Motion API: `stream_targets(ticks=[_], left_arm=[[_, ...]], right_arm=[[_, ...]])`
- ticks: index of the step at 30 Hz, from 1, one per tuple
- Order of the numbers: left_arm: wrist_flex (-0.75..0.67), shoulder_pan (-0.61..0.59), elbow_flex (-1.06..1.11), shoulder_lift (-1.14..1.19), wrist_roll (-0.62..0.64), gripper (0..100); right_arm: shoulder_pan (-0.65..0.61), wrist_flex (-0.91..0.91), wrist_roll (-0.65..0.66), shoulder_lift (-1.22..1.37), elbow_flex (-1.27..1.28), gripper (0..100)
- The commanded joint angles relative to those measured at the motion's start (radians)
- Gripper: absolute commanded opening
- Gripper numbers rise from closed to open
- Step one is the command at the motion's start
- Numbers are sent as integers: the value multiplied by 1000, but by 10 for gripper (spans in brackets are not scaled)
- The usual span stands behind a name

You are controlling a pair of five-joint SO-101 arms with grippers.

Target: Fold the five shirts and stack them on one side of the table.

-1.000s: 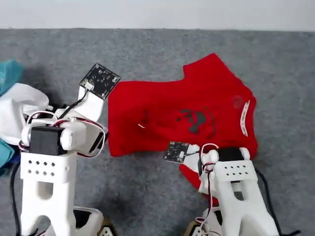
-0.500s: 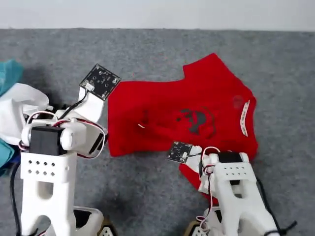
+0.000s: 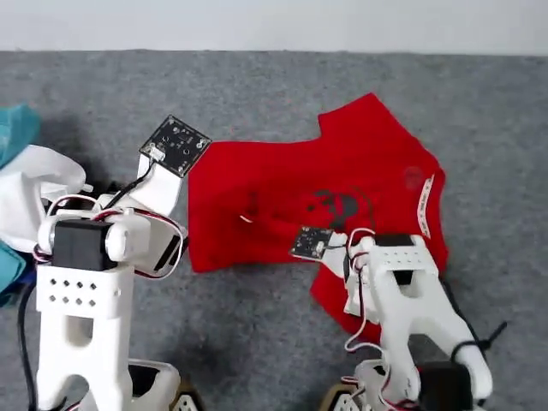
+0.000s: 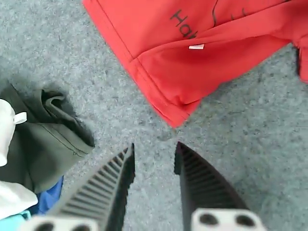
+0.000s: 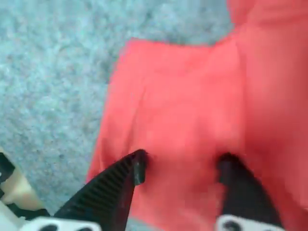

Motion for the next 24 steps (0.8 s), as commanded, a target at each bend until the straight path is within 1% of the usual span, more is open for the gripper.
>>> stream_targets(ticks=[1,2,4,6,11,13,15,18,21,24], left_arm=[[8,2,-10,-15,12,126],[8,2,-10,-15,12,126],[8,2,-10,-15,12,126],[8,2,-10,-15,12,126],[0,2,-8,-14,9,127],[-6,2,-2,-6,11,130],[-66,3,35,-5,12,130],[-193,2,120,-5,12,131],[-292,8,193,-5,12,131],[-356,9,245,-5,11,137]], right_arm=[[-4,-8,31,13,-23,9],[-1,-8,31,13,-26,4],[1,-8,32,13,-29,32],[1,-8,32,10,-29,9],[4,4,32,10,-71,9],[4,38,32,10,-104,9],[2,91,31,10,-158,9],[5,206,31,10,-272,9],[39,312,29,8,-400,9],[97,354,32,8,-502,9]])
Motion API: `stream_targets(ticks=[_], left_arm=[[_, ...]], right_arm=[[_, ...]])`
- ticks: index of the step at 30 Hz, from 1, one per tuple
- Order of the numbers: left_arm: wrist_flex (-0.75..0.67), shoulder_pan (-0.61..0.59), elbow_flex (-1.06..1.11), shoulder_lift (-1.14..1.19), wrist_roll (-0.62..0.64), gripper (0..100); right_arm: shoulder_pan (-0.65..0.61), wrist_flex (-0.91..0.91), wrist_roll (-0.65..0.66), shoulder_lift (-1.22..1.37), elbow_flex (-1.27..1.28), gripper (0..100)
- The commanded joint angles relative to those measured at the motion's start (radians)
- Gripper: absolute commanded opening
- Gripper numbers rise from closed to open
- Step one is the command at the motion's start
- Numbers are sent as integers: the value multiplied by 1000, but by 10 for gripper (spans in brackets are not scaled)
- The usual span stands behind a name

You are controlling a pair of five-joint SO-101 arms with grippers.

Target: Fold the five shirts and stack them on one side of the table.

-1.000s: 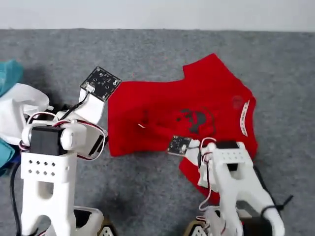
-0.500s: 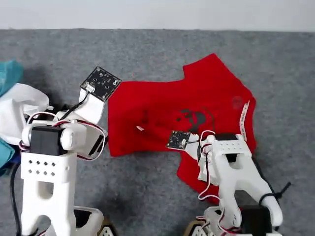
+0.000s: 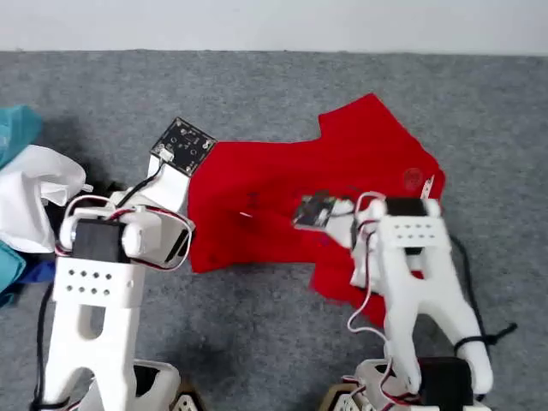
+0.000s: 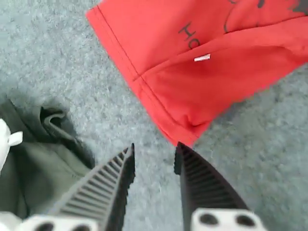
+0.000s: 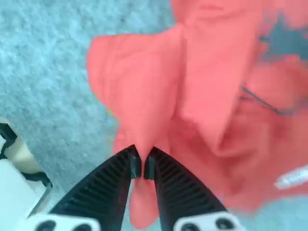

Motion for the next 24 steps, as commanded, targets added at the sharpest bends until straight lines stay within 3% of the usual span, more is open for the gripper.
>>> stream_targets(ticks=[1,11,18,24], left_arm=[[-124,9,59,-5,8,149],[-460,0,223,127,12,195],[-483,-8,2,407,68,195],[-482,-2,-140,674,68,196]], right_arm=[[71,51,12,-1,-147,9],[125,-85,9,10,-190,9],[120,-213,8,12,-181,9],[124,-217,8,12,-176,9]])
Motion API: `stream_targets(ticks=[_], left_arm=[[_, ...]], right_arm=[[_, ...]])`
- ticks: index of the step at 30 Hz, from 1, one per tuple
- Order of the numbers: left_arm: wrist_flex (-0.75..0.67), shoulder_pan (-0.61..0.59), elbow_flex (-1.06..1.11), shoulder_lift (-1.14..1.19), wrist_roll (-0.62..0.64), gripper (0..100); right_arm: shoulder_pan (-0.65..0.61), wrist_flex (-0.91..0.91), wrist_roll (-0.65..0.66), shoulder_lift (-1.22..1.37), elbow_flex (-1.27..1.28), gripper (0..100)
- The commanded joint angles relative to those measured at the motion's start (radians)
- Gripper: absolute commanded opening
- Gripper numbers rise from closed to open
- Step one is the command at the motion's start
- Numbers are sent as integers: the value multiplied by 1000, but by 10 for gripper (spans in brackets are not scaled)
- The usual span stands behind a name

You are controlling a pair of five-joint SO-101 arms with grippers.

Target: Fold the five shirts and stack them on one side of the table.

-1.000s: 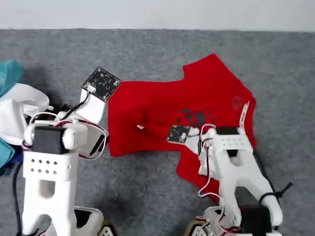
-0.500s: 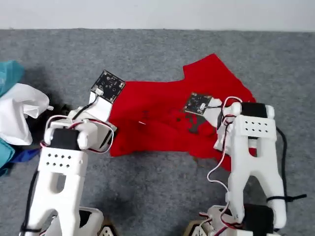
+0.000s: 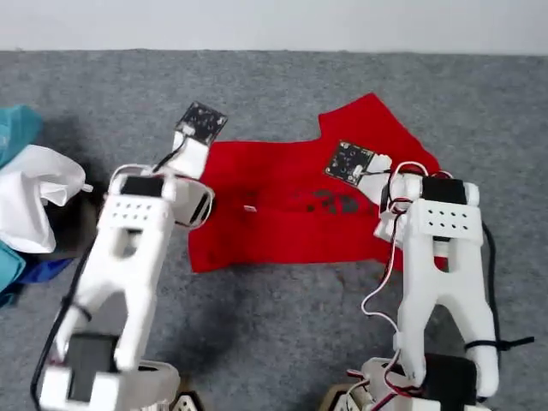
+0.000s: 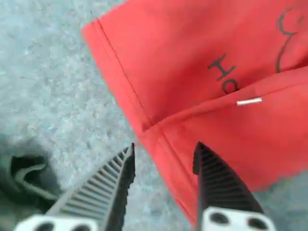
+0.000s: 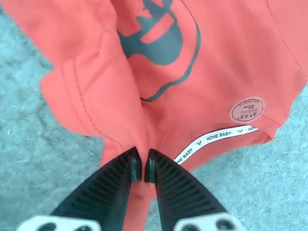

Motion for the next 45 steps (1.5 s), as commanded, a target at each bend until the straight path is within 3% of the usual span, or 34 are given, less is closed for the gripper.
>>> stream_targets(ticks=[1,8,13,19,24,30,45], left_arm=[[-17,5,-119,164,11,196],[196,17,-329,325,12,199],[244,21,-450,404,-9,200],[344,20,-496,529,-187,196],[345,21,-542,591,-186,189],[344,23,-610,608,-192,7],[517,21,-679,512,-192,12]], right_arm=[[10,-13,3,-2,-32,9],[8,-13,3,-2,-31,9],[7,-13,3,-2,-31,9],[19,-12,3,-2,-31,9],[22,-12,-14,-2,-31,9],[16,-22,-44,-2,0,9],[77,-18,-48,-16,109,9]])
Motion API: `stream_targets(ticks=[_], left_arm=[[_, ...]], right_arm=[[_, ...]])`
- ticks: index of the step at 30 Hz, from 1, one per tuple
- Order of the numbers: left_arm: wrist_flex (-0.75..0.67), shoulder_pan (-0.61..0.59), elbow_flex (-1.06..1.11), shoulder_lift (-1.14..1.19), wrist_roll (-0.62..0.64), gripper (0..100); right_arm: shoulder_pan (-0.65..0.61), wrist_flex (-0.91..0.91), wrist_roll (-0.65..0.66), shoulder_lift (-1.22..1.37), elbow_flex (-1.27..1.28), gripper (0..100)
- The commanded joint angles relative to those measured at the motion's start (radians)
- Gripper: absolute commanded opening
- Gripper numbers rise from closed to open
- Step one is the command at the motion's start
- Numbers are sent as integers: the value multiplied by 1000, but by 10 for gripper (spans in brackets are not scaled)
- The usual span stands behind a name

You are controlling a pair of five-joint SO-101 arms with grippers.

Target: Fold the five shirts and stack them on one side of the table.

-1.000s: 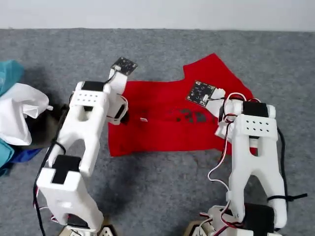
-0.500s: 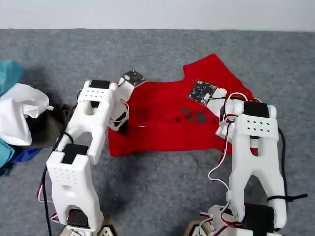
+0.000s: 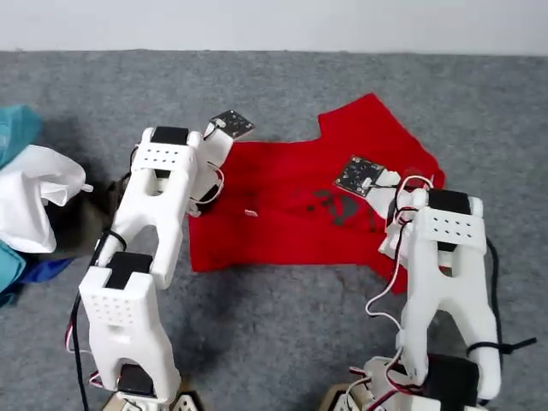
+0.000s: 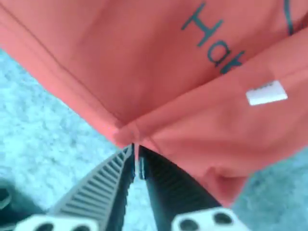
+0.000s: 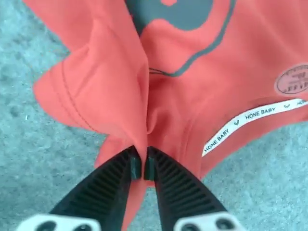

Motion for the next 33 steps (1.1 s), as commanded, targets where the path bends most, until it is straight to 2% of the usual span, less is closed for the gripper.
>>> stream_targets(ticks=[1,5,12,14,19,24,26,29,31,33], left_arm=[[43,5,-36,-72,-11,12],[40,18,-38,-77,-11,12],[132,91,-39,-80,-9,12],[144,97,-39,-97,-8,12],[112,92,-39,-219,-6,12],[123,106,-35,-334,-3,12],[146,109,-33,-371,-3,12],[199,114,-33,-416,-3,12],[233,107,-33,-442,-3,12],[258,103,-33,-463,-3,12]], right_arm=[[15,-13,-11,-16,-9,9],[12,-28,-23,-39,-55,9],[8,-269,-129,-25,-66,14],[10,-259,-129,-21,-64,60],[31,-200,-127,-50,-84,291],[12,-176,-120,-96,-81,267],[-4,-94,-74,-116,-74,251],[-30,67,84,-150,-29,231],[-18,87,170,-165,21,225],[21,64,203,-174,80,225]])
